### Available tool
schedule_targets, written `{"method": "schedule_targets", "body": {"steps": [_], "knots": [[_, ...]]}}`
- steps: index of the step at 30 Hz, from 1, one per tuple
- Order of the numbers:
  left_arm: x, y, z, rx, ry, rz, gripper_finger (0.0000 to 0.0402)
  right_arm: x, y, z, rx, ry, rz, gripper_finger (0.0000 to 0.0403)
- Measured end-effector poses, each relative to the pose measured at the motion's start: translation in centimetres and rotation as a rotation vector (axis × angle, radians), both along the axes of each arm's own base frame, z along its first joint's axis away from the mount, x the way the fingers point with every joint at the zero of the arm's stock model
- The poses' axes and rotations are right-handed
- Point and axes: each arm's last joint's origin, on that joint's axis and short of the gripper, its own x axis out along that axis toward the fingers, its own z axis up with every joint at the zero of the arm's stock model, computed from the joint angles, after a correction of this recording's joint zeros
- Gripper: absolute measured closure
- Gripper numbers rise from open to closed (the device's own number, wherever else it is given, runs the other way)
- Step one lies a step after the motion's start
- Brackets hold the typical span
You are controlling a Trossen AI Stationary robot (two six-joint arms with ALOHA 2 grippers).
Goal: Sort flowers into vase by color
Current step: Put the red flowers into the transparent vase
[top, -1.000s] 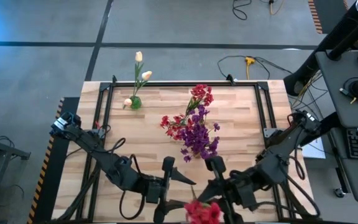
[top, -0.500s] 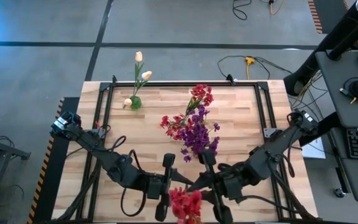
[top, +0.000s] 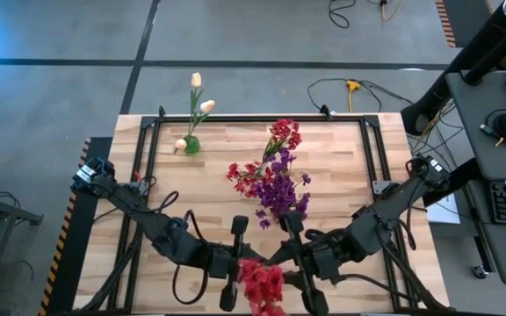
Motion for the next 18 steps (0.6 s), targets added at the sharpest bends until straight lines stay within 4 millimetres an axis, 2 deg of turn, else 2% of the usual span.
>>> {"method": "schedule_targets", "body": {"steps": [5, 10, 18], "knots": [[0.0, 0.0, -0.2, 0.009, 0.029, 0.000, 0.0399, -0.4, -0.6, 0.4, 0.006, 0.017, -0.074, 0.0276], [-0.8, 0.6, -0.4, 0.021, 0.034, 0.004, 0.0400, -1.8, -1.6, 1.3, 0.024, 0.057, -0.114, 0.0232], [-3.8, 2.8, -1.1, -0.004, -0.008, 0.002, 0.0401, -3.8, -3.1, 2.1, 0.058, 0.169, -0.115, 0.0197]]}}
